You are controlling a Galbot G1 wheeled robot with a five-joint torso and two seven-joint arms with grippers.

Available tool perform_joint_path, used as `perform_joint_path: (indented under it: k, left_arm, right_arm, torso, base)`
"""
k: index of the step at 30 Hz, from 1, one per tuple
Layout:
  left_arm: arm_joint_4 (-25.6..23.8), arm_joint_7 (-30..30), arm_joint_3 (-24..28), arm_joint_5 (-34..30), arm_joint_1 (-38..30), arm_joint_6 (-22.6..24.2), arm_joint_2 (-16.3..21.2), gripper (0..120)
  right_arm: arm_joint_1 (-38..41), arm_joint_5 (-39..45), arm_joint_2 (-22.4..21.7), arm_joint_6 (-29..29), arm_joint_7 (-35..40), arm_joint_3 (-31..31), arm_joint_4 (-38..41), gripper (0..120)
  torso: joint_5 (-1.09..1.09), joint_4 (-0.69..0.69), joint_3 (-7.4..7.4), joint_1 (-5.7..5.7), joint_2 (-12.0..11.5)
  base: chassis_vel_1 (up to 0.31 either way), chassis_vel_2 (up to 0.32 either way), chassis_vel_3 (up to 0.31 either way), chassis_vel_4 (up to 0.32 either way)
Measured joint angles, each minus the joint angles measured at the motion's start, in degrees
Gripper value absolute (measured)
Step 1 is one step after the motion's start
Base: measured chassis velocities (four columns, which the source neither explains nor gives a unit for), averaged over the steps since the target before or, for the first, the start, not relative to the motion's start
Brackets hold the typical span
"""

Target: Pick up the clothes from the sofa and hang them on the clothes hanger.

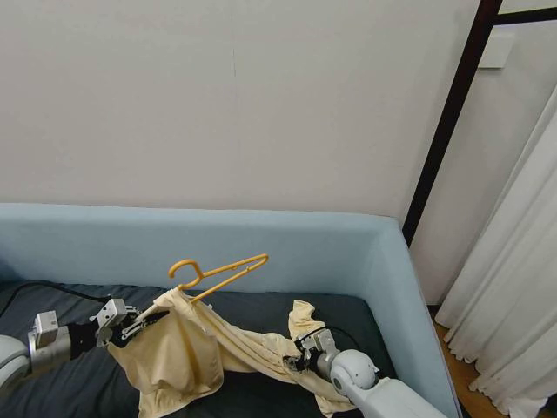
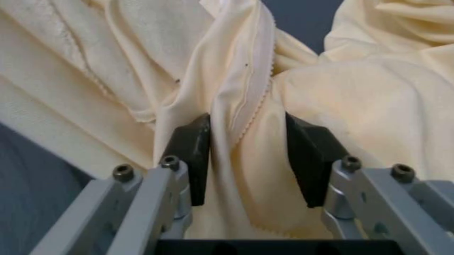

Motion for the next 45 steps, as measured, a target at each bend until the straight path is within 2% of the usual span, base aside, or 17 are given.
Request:
perform_joint_path:
  k: [5, 8, 9, 11, 13, 25, 36, 45]
  left_arm:
    - [0.3, 0.0, 0.4, 0.3, -0.2, -0.2, -0.2, 1]
    - [0.4, 0.1, 0.5, 0.4, -0.3, -0.3, -0.3, 1]
    - [0.4, 0.1, 0.5, 0.4, -0.3, -0.3, -0.3, 1]
    - [0.6, 0.3, 0.5, 0.5, -0.3, -0.4, -0.5, 1]
    - [0.9, 0.5, 0.5, 0.8, -0.3, -0.9, -0.9, 1]
    - [1.9, 2.6, 1.5, -0.2, -1.2, -2.7, -1.9, 1]
    - [2.3, 9.3, 1.8, -3.4, -2.2, -4.5, -2.0, 1]
    - [3.5, 14.0, 1.9, -1.3, -3.1, -4.5, -2.4, 1]
  right_arm:
    - [-0.6, -0.7, -0.4, 0.0, 0.2, -0.9, 1.8, 29]
    - [-0.8, -1.0, -0.5, 0.1, 0.5, -0.9, 2.6, 15]
    - [-0.8, -1.0, -0.5, 0.1, 0.5, -0.9, 2.6, 15]
    - [-0.9, -1.1, -0.9, 0.9, 0.7, -0.4, 4.3, 4]
    - [-0.9, -0.7, -1.7, 1.8, 0.8, 0.6, 6.6, 0]
    - [-1.0, 6.5, -6.0, 4.0, 1.0, 7.9, 16.4, 0]
    - [1.9, 13.6, -7.0, 5.8, 3.3, 16.3, 21.6, 0]
    - [2.1, 16.2, -9.2, 12.3, 2.0, 19.7, 28.9, 0]
  torso:
    - [0.00, 0.00, 0.00, 0.00, 0.0]
    - [0.00, 0.00, 0.00, 0.00, 0.0]
    - [0.00, 0.00, 0.00, 0.00, 0.0]
    - [0.00, 0.00, 0.00, 0.00, 0.0]
    - [0.00, 0.00, 0.00, 0.00, 0.0]
    - [0.01, 0.00, 0.00, 0.00, 0.0]
    - [0.01, 0.00, 0.00, 0.00, 0.0]
    - [0.01, 0.00, 0.00, 0.00, 0.0]
  base:
    - [0.000, 0.000, 0.000, 0.000]
    - [0.000, 0.000, 0.000, 0.000]
    - [0.000, 0.000, 0.000, 0.000]
    - [0.000, 0.000, 0.000, 0.000]
    - [0.000, 0.000, 0.000, 0.000]
    - [0.000, 0.000, 0.000, 0.000]
    - [0.000, 0.000, 0.000, 0.000]
    - [0.000, 0.000, 0.000, 0.000]
